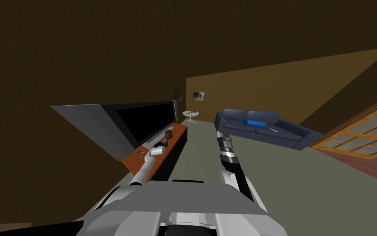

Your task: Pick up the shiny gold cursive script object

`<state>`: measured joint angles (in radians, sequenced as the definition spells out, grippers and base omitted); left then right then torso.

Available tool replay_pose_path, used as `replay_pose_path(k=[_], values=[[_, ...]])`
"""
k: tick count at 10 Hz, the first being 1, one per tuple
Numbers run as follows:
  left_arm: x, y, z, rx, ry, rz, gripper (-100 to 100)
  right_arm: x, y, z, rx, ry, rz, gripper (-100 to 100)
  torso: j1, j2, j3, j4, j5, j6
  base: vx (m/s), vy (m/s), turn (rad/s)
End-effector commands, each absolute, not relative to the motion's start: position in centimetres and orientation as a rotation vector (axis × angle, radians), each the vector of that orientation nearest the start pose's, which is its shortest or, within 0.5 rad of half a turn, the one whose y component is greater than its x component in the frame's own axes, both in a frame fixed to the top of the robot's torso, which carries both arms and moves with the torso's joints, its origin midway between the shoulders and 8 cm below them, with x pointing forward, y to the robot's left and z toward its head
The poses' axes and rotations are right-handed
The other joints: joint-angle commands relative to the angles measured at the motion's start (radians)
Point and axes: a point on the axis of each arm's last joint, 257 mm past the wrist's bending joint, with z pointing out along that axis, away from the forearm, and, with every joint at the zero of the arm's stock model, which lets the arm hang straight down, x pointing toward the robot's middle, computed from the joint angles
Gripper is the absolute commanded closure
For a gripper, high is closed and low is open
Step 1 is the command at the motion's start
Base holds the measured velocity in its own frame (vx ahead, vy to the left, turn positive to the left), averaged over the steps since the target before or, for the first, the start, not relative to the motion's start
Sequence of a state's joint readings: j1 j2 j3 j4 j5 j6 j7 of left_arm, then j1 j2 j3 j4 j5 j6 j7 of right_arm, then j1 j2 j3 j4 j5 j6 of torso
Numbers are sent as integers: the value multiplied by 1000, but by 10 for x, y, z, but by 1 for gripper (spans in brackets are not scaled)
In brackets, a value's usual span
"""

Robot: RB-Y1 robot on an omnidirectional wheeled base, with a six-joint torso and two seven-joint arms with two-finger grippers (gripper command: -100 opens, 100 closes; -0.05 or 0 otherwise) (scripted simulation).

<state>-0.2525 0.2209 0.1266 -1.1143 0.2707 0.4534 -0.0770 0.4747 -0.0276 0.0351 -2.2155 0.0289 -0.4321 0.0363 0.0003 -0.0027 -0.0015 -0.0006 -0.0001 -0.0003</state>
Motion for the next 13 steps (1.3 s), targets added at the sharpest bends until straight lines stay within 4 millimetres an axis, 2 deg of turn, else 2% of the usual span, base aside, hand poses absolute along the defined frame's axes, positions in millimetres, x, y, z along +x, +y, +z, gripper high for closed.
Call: replay_pose_path(k=[1,4,6,7,8,9,11,12,13], values=[[542,341,-417,-1797,1584,-760,-100,371,-263,-11,696,740,1268,0,0,0,0,0,0,0,54,1,-21],[529,350,-437,-1866,1605,-708,-100,371,-263,-11,696,740,1268,0,0,-1,0,0,0,0,44,-1,-16],[509,366,-462,-1972,1623,-624,-100,371,-263,-11,696,740,1268,0,0,0,0,0,0,0,55,13,-30],[508,366,-464,-1978,1629,-619,-100,371,-263,-11,696,740,1268,0,1,-1,-1,0,0,0,55,20,-13],[496,374,-475,-2031,1637,-573,-100,371,-263,-11,696,740,1268,0,1,-1,-1,0,0,0,62,20,-24],[496,374,-475,-2031,1637,-573,-100,371,-263,-11,696,740,1268,0,1,-1,-1,0,0,0,51,9,-14],[483,381,-486,-2082,1642,-528,-100,371,-263,-11,696,740,1268,0,1,0,0,0,0,0,35,10,-18],[470,389,-497,-2130,1646,-483,-100,371,-263,-11,696,740,1268,0,0,1,0,0,0,0,42,16,-17],[470,389,-497,-2130,1646,-483,-100,371,-263,-11,696,740,1268,0,1,0,0,0,0,0,45,19,-9]])
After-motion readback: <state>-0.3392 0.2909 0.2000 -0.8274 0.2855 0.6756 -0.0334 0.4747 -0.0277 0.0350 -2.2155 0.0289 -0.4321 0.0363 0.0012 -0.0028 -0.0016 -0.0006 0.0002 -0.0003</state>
